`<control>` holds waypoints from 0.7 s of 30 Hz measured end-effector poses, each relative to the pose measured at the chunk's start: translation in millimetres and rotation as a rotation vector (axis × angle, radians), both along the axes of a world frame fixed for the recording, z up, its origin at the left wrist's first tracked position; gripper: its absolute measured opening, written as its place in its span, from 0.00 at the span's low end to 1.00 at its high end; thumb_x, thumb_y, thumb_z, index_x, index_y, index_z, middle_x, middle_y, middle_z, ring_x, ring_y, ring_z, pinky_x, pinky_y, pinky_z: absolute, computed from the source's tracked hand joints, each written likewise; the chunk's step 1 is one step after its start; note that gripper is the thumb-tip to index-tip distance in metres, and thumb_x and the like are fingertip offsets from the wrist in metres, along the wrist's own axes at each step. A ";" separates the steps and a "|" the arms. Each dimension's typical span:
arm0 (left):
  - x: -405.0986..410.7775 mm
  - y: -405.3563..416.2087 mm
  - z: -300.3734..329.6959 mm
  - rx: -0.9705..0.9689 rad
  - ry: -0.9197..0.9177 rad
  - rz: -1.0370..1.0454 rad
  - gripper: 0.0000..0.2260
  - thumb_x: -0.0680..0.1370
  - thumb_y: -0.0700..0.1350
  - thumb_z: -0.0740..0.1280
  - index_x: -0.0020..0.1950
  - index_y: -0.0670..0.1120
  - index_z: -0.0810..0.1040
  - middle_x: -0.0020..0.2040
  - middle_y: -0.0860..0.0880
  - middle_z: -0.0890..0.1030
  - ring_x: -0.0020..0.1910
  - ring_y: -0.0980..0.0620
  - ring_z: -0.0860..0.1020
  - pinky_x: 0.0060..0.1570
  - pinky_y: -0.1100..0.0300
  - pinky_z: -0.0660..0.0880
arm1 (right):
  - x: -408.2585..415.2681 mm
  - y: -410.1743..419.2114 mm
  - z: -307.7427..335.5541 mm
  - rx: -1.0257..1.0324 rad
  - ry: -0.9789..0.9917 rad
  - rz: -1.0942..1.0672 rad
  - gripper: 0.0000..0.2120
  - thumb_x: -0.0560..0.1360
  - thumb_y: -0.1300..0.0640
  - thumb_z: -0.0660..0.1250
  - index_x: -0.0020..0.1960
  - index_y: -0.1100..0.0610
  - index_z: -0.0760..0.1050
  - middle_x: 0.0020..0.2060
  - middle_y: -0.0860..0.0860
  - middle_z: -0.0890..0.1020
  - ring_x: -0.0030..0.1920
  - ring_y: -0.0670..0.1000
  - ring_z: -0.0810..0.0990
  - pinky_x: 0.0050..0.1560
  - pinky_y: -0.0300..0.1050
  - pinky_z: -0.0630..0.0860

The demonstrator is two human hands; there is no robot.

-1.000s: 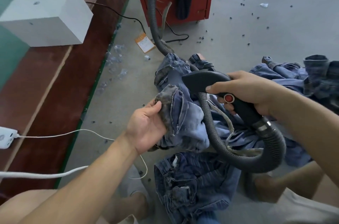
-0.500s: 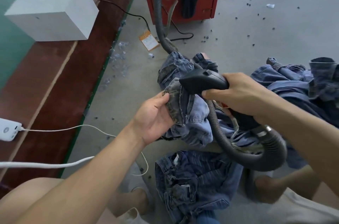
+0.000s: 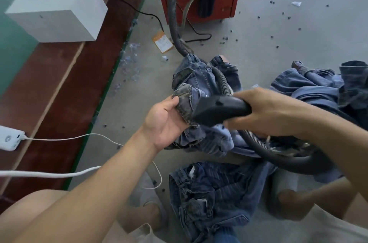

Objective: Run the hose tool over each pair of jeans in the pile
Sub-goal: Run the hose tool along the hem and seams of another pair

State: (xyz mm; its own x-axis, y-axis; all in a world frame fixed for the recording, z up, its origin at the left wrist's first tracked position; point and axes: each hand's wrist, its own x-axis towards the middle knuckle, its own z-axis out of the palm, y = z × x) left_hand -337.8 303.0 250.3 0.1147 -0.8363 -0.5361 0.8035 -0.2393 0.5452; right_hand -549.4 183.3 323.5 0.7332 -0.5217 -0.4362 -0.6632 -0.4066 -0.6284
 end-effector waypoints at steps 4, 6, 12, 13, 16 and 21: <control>-3.0 0.5 -2.5 0.035 -0.019 -0.023 0.20 0.87 0.42 0.51 0.77 0.38 0.68 0.69 0.35 0.77 0.62 0.38 0.79 0.64 0.41 0.75 | 6.6 12.2 -9.9 -0.118 0.026 0.048 0.10 0.71 0.43 0.74 0.44 0.48 0.78 0.31 0.44 0.81 0.32 0.40 0.78 0.28 0.34 0.71; -6.5 2.3 -4.5 0.047 -0.030 -0.067 0.20 0.86 0.42 0.52 0.77 0.39 0.68 0.70 0.35 0.76 0.64 0.38 0.78 0.67 0.40 0.72 | 15.6 11.0 -15.8 -0.039 -0.092 -0.102 0.08 0.74 0.46 0.74 0.45 0.49 0.78 0.26 0.43 0.80 0.24 0.41 0.76 0.23 0.33 0.67; -1.0 5.3 -17.3 0.279 -0.082 -0.041 0.19 0.85 0.42 0.52 0.57 0.39 0.83 0.52 0.39 0.87 0.47 0.43 0.87 0.46 0.49 0.83 | 1.9 -24.5 -12.1 0.072 -0.252 -0.480 0.08 0.75 0.50 0.74 0.42 0.52 0.78 0.24 0.49 0.78 0.23 0.49 0.76 0.27 0.45 0.75; 0.0 6.2 -21.6 0.366 -0.126 -0.039 0.21 0.85 0.43 0.52 0.52 0.39 0.85 0.50 0.40 0.87 0.44 0.43 0.87 0.43 0.50 0.82 | -3.4 -29.3 -12.0 0.093 -0.255 -0.490 0.08 0.74 0.50 0.75 0.41 0.52 0.79 0.25 0.49 0.78 0.24 0.50 0.76 0.28 0.46 0.76; -1.1 6.5 -31.3 0.508 -0.327 -0.069 0.21 0.82 0.51 0.58 0.56 0.39 0.84 0.56 0.38 0.85 0.47 0.43 0.84 0.43 0.53 0.81 | -12.7 -32.7 -17.4 0.031 -0.201 -0.443 0.09 0.74 0.50 0.74 0.41 0.53 0.79 0.25 0.50 0.79 0.24 0.51 0.77 0.29 0.48 0.76; 9.1 20.1 -43.6 0.504 -1.125 -0.440 0.40 0.61 0.63 0.81 0.62 0.55 0.61 0.57 0.54 0.75 0.54 0.54 0.77 0.52 0.55 0.76 | -15.9 -29.1 -23.2 -0.046 -0.093 -0.276 0.09 0.73 0.47 0.74 0.44 0.50 0.78 0.25 0.47 0.80 0.23 0.47 0.77 0.25 0.42 0.74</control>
